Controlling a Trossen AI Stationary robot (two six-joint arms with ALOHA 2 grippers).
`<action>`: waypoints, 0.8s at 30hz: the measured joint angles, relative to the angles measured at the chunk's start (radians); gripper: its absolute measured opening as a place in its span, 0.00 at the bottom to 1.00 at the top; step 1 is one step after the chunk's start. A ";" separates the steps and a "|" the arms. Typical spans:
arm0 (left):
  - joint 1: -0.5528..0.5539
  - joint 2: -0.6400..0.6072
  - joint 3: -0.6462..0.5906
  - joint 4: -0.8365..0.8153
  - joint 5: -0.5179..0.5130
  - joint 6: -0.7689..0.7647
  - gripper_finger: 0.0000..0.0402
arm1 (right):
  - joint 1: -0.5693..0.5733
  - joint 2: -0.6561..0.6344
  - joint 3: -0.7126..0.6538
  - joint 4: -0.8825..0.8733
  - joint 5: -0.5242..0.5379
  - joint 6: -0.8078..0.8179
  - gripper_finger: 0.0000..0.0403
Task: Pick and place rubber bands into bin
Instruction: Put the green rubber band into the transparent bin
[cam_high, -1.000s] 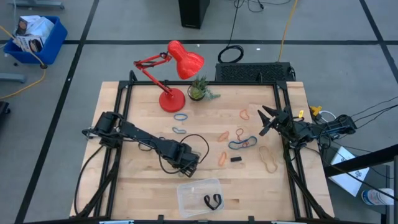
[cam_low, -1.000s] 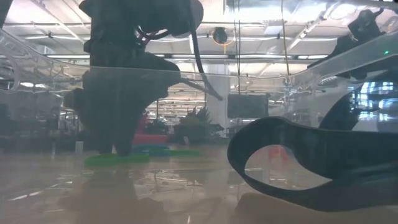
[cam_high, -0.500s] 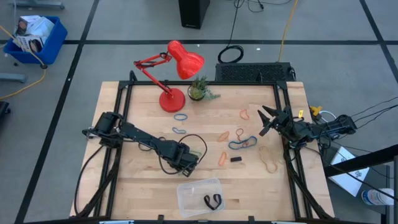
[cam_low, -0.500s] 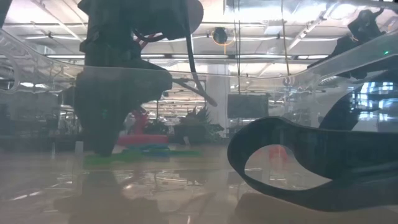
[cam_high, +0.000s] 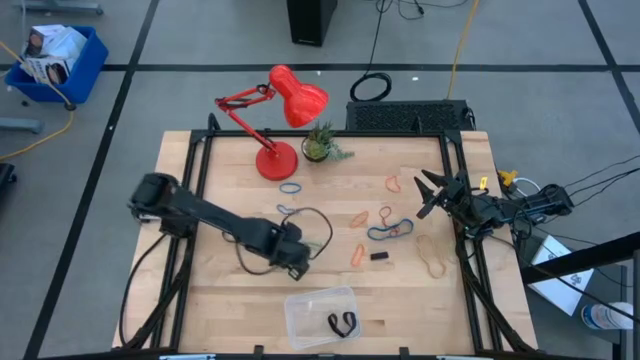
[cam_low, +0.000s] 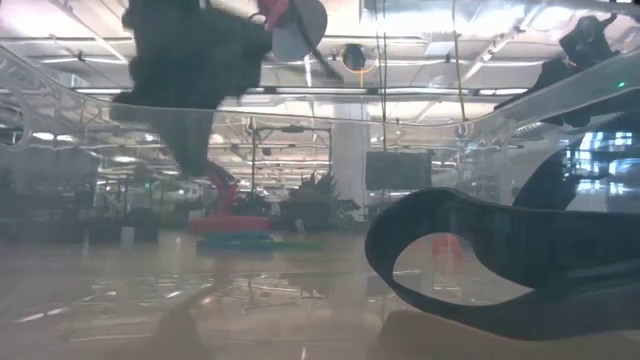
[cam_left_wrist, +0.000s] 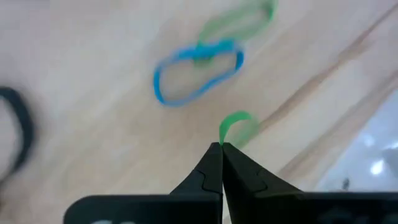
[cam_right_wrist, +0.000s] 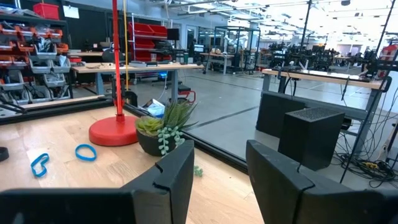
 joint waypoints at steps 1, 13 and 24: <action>0.000 -0.033 0.000 -0.001 -0.020 -0.003 0.01 | 0.000 0.000 0.000 0.000 0.000 0.004 0.36; -0.067 -0.346 0.002 0.403 -0.235 0.346 0.01 | 0.000 0.000 0.000 0.000 0.000 0.005 0.36; -0.124 -0.342 0.003 0.729 -0.137 0.705 0.01 | 0.000 0.000 0.000 0.000 0.000 0.005 0.36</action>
